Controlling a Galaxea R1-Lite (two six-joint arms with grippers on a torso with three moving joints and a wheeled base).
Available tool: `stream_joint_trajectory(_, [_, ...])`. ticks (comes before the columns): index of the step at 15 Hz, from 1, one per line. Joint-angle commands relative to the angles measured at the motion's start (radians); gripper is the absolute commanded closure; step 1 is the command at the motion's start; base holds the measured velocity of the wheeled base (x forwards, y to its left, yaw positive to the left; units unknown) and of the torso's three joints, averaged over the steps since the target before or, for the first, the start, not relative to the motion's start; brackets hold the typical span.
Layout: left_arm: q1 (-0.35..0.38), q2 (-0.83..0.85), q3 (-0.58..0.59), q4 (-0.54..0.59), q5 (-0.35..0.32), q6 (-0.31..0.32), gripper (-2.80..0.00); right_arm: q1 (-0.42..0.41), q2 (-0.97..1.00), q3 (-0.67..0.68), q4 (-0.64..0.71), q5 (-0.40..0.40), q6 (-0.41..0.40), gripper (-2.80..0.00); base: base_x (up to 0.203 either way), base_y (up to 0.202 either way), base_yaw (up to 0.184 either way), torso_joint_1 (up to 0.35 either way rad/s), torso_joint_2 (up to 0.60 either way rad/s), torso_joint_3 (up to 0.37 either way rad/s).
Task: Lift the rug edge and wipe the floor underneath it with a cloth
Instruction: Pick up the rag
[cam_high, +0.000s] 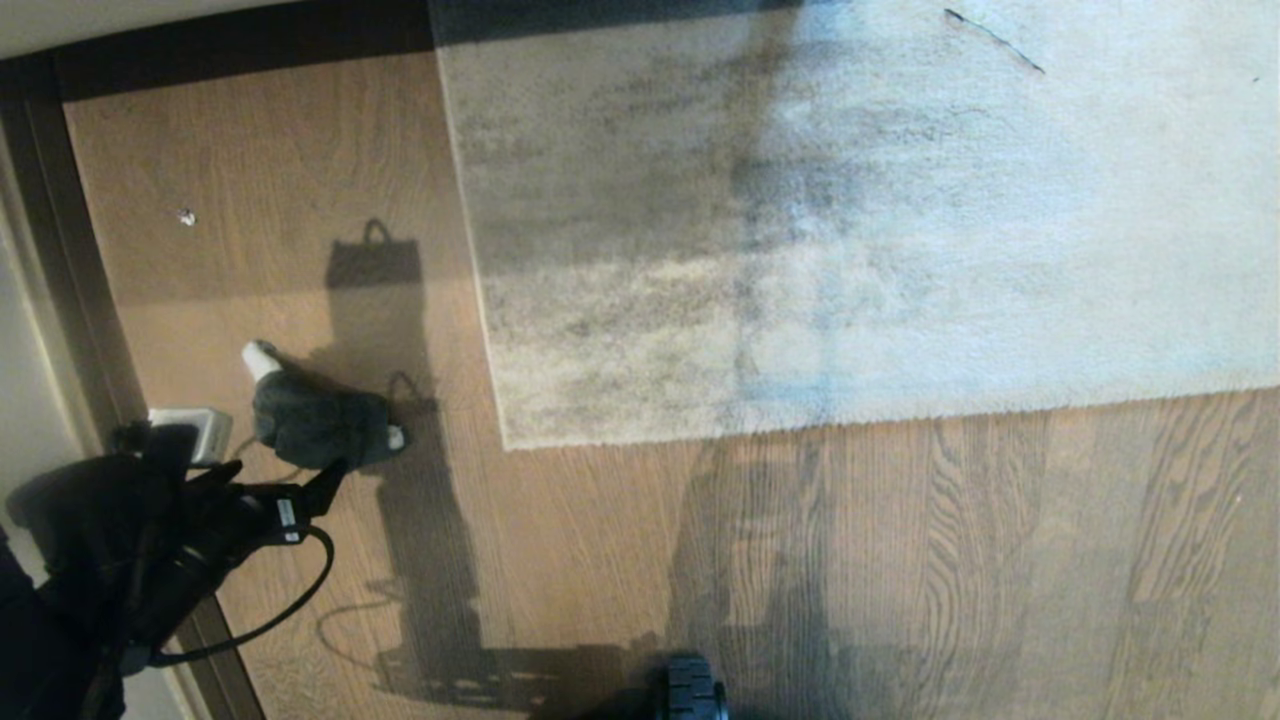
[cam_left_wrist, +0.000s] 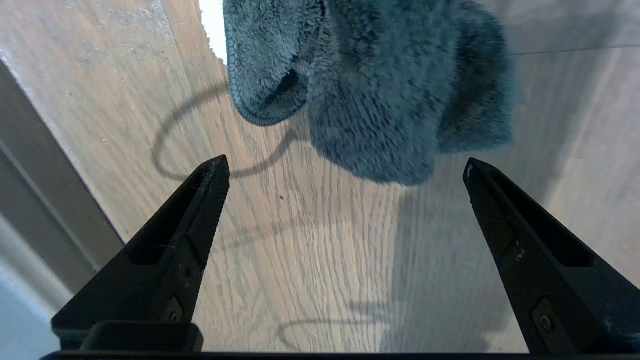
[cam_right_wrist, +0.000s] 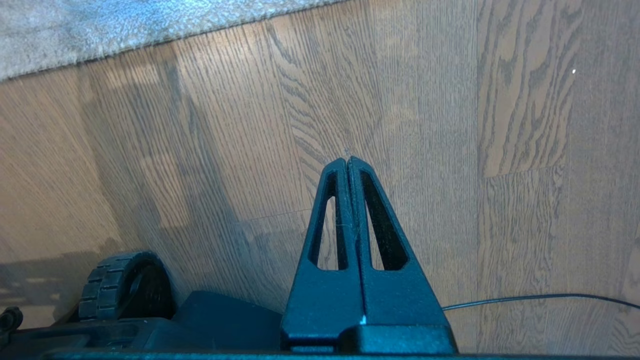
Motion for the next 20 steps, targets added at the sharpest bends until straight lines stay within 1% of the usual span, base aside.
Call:
stream_joint_trajectory(1, [0.006,0.048,-0.054,-0.048,0.0,0.0,-2.8,0.0,0.0,0.0,0.0,-0.001,0.0,0.0,0.0,0.0,0.0,0.0,0.0,0.0])
stream_joint_trajectory(6, [0.007,0.057,-0.144,-0.048,-0.001,-0.002,-2.8,0.0,0.0,0.0,0.0,-0.001,0.0,0.0,0.0,0.0,0.0,0.0,0.0,0.0])
stream_joint_trajectory(12, [0.006,0.023,-0.165,-0.048,-0.001,-0.005,-2.8,0.0,0.0,0.0,0.0,0.0,0.0,0.0,0.0,0.0,0.0,0.0,0.0,0.0])
stream_joint_trajectory(19, [0.007,0.08,-0.22,-0.048,-0.003,-0.004,-2.8,0.0,0.0,0.0,0.0,0.0,0.001,0.0,0.0,0.0,0.0,0.0,0.0,0.0])
stream_joint_trajectory(20, [0.006,0.084,-0.223,-0.048,-0.002,-0.002,0.0,0.0,0.0,0.0,0.0,-0.001,0.001,0.0,0.0,0.0,0.0,0.0,0.0,0.0])
